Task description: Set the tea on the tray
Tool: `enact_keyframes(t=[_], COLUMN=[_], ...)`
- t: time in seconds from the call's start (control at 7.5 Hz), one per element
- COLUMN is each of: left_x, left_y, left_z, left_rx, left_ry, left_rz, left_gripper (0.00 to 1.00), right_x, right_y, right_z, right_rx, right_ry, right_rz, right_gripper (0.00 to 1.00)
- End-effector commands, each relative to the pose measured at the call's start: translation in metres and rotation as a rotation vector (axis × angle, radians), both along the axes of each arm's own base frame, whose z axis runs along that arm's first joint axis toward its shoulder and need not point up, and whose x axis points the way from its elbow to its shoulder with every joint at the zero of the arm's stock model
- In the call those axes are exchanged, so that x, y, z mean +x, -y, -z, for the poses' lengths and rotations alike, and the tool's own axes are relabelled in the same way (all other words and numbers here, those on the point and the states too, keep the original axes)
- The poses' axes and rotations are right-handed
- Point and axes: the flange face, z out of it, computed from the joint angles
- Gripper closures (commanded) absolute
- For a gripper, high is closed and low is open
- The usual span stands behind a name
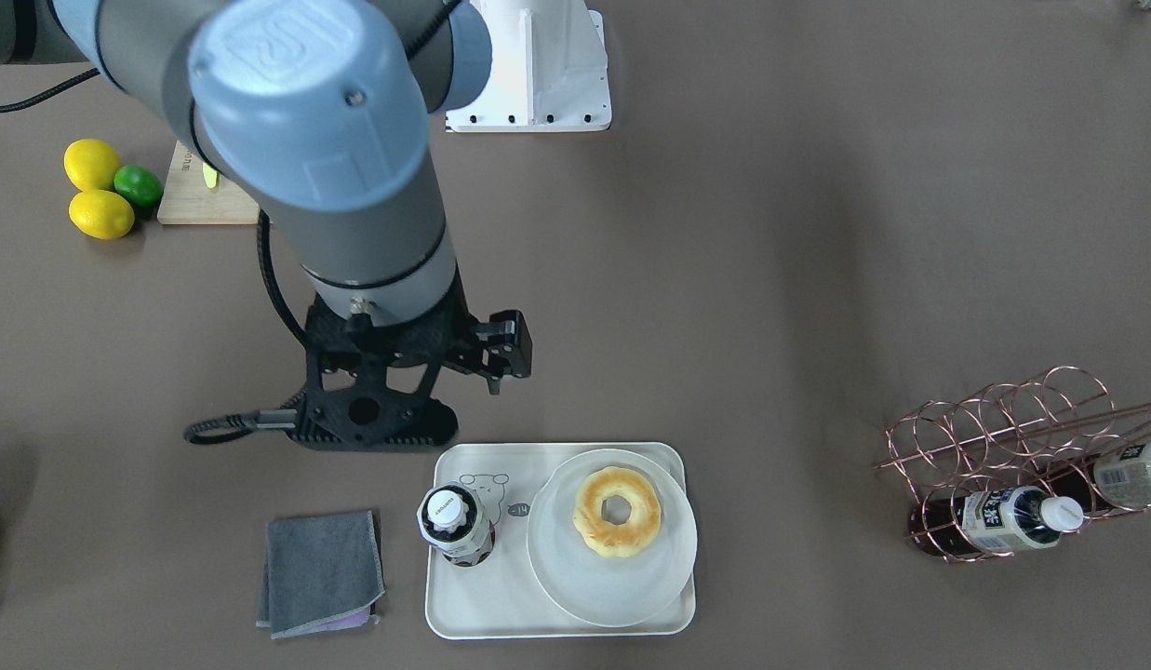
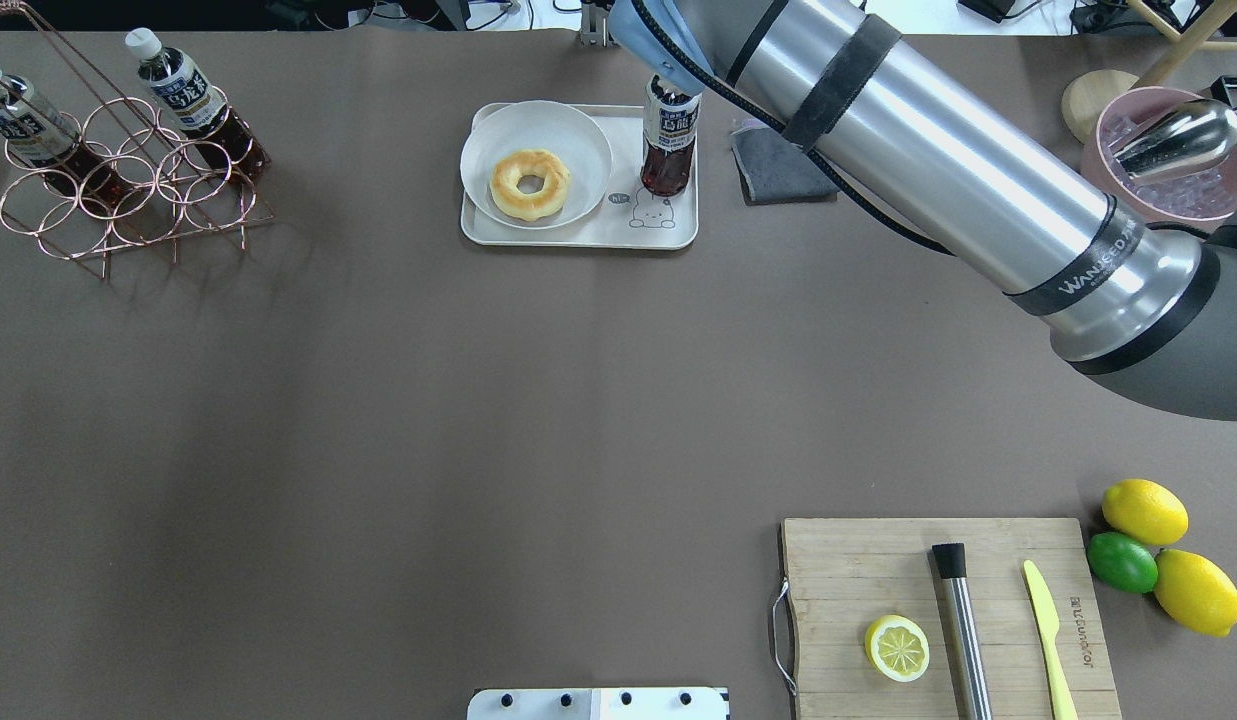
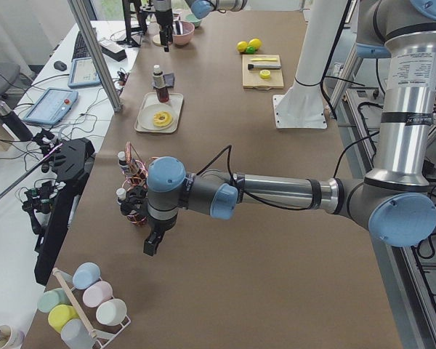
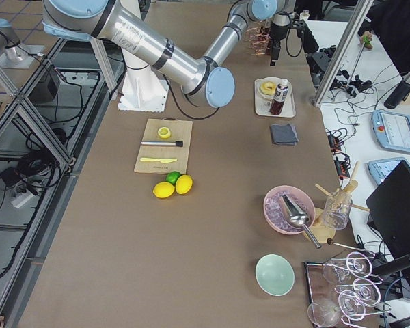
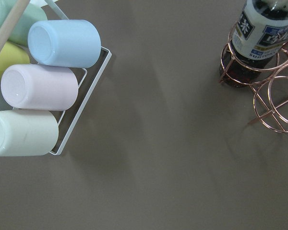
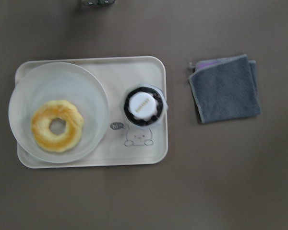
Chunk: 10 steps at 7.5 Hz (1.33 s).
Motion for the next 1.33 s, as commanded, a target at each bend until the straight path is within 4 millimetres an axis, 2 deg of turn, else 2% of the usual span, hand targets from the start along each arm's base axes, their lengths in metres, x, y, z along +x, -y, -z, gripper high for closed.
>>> enact_keyframes(t=[0.0,0.13,0.27,0.4,0.53,0.67,0.8,0.93,1.07,1.2], left_x=[0.004,0.004,0.004,0.004,0.004,0.004,0.004,0.005,0.005,0.005], left_y=[-0.007,-0.007,-0.012,-0.013,-0.017,-0.018,-0.018,-0.017,-0.017,-0.016], left_z=[-0.003,-0.005,-0.01,-0.011,-0.015,-0.017,-0.018,-0.017,-0.017,-0.016], left_rx=[-0.013,-0.018,-0.027,-0.029,-0.032,-0.038,-0.041,-0.042,-0.044,-0.042], left_ry=[-0.068,-0.068,-0.067,-0.069,-0.069,-0.069,-0.069,-0.069,-0.069,-0.071], left_rz=[-0.016,-0.015,-0.014,-0.015,-0.015,-0.015,-0.015,-0.015,-0.015,-0.015], left_gripper=[0.02,0.02,0.02,0.02,0.02,0.02,0.02,0.02,0.02,0.02], right_x=[0.091,0.135,0.155,0.186,0.246,0.298,0.339,0.372,0.404,0.425], right_y=[-0.096,-0.098,-0.101,-0.096,-0.083,-0.076,-0.068,-0.07,-0.072,-0.084], right_z=[-0.114,-0.174,-0.243,-0.298,-0.347,-0.383,-0.427,-0.489,-0.54,-0.583], right_rx=[0.033,0.053,0.049,0.1,0.112,0.132,0.147,0.184,0.218,0.215], right_ry=[-0.075,-0.113,-0.172,-0.264,-0.294,-0.281,-0.221,-0.153,-0.109,-0.044], right_rz=[0.105,0.155,0.24,0.341,0.407,0.42,0.399,0.399,0.346,0.297], right_gripper=[0.0,0.0,0.0,0.0,0.0,0.0,0.0,0.0,0.0,0.0])
